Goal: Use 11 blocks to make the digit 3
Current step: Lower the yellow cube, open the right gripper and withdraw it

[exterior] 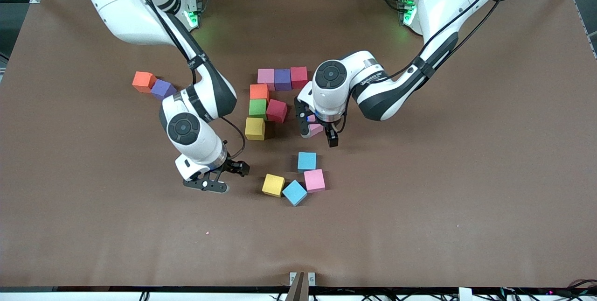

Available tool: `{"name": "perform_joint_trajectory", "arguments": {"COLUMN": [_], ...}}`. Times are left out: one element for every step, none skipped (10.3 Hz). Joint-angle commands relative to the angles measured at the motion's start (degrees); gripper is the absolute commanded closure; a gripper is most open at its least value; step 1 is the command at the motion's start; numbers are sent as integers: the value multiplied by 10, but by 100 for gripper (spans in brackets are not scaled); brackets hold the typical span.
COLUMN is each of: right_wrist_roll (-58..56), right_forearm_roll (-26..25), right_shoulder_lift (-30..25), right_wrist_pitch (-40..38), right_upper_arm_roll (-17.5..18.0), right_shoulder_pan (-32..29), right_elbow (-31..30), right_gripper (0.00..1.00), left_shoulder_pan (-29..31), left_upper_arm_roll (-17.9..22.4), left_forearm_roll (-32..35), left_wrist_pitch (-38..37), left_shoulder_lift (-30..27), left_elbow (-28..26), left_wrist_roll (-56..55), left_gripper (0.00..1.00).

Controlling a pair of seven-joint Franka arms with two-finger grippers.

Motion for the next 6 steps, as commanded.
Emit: {"name": "perform_joint_trajectory", "arguments": {"right_wrist_roll": [-15, -15, -15, -15, -15, -15], "right_forearm_roll": [13, 12, 12, 12, 12, 11], "right_shoulder_lift": [5, 4, 2, 2, 1, 1], "right_wrist_pitch": [-15, -16, -17, -18, -25, -25], "right_upper_arm_roll": [6, 6, 6, 6, 6, 6], "right_shoulder_pan": [-8, -6, -4, -4, -3, -3], "right_elbow": [18, 17, 16, 15, 15, 14], "right_gripper": [0, 0, 0, 0, 0, 0], "left_shoulder_pan": [12, 19, 23, 24, 23, 22], "left_upper_arm_roll": [1, 1, 0, 0, 0, -1], "left_forearm_roll": [11, 11, 11, 8, 3, 2], "left_wrist_pitch": [-1, -2, -2, -2, -2, -2], "left_shoulder_lift": [-17, -17, -17, -17, -17, -17], "left_elbow": [-7, -7, -5, -5, -5, -6], "left_wrist_roll": [-2, 2, -1, -7, -9, -16], "left_gripper": [0, 0, 0, 0, 0, 0]}}
